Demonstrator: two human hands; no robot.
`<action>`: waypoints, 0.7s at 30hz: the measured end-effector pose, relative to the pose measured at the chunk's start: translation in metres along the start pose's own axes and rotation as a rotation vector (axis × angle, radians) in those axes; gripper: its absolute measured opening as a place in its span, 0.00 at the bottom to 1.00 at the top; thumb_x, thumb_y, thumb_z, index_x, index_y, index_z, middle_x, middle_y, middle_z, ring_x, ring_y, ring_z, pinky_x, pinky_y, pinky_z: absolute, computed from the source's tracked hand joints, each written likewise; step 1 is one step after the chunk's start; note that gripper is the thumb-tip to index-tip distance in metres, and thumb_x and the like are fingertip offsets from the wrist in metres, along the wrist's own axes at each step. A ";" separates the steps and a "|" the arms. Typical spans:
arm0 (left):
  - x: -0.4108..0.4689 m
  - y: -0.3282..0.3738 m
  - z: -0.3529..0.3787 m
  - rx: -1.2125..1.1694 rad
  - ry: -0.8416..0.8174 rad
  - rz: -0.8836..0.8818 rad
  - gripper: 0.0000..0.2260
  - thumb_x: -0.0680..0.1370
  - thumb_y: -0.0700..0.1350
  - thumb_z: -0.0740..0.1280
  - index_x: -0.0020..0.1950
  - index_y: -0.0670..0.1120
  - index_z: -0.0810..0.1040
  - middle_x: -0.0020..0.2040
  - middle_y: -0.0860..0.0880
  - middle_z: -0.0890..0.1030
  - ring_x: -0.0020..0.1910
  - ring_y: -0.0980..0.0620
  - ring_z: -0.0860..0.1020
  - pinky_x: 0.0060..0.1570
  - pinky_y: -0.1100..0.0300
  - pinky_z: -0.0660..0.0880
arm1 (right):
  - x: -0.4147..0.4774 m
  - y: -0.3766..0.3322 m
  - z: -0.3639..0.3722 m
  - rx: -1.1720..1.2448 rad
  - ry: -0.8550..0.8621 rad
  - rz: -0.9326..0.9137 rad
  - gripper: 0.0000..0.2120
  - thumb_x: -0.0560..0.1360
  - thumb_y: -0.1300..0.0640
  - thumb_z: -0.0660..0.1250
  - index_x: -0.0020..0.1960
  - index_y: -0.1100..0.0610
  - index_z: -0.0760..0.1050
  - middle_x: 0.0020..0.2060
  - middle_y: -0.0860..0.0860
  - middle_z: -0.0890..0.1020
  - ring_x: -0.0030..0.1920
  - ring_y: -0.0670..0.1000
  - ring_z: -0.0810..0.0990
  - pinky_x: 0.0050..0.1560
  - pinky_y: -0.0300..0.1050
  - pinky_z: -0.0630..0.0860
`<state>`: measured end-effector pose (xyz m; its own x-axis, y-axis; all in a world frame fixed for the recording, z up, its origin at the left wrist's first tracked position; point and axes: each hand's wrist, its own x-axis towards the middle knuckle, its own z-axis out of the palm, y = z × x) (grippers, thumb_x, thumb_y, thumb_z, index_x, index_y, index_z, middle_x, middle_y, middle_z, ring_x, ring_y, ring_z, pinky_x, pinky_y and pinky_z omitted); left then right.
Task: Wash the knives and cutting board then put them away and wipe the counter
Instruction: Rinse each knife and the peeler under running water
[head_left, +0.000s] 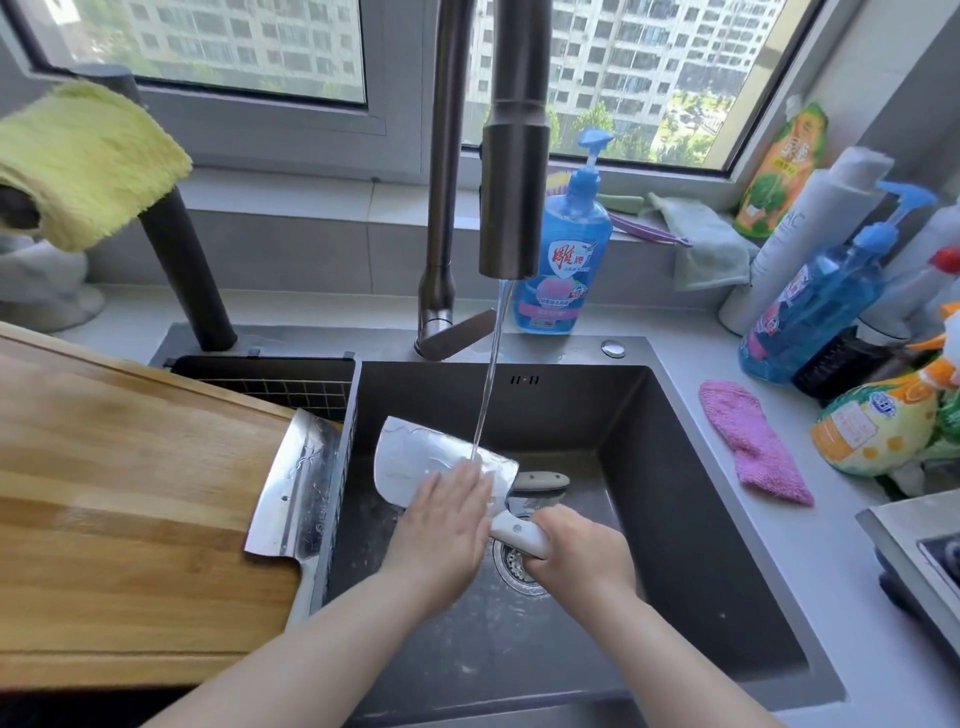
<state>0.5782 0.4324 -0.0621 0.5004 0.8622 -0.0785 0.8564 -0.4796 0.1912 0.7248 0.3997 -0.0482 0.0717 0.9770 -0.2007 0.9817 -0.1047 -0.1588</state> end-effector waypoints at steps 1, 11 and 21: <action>-0.002 0.000 0.001 0.008 -0.012 0.065 0.38 0.69 0.57 0.29 0.76 0.45 0.49 0.77 0.48 0.47 0.76 0.52 0.47 0.70 0.58 0.36 | 0.000 0.001 0.001 0.014 0.005 -0.005 0.05 0.74 0.51 0.59 0.48 0.50 0.70 0.48 0.46 0.76 0.54 0.52 0.78 0.32 0.39 0.59; -0.022 -0.022 -0.001 -0.210 0.247 -0.129 0.20 0.73 0.49 0.66 0.62 0.42 0.74 0.63 0.45 0.74 0.64 0.44 0.73 0.64 0.51 0.66 | -0.019 0.005 0.000 0.231 -0.028 0.162 0.10 0.73 0.51 0.62 0.46 0.45 0.61 0.42 0.45 0.73 0.45 0.52 0.74 0.41 0.40 0.62; -0.043 0.019 0.006 -0.631 -0.142 -0.131 0.03 0.78 0.52 0.60 0.47 0.54 0.69 0.47 0.55 0.75 0.47 0.56 0.73 0.49 0.63 0.69 | -0.036 -0.001 0.010 1.305 -0.122 0.339 0.03 0.75 0.63 0.63 0.43 0.57 0.72 0.32 0.51 0.76 0.26 0.45 0.73 0.28 0.36 0.69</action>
<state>0.5735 0.3849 -0.0605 0.4456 0.8566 -0.2602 0.6943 -0.1472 0.7045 0.7199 0.3627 -0.0504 0.1920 0.8528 -0.4856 0.0327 -0.5001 -0.8653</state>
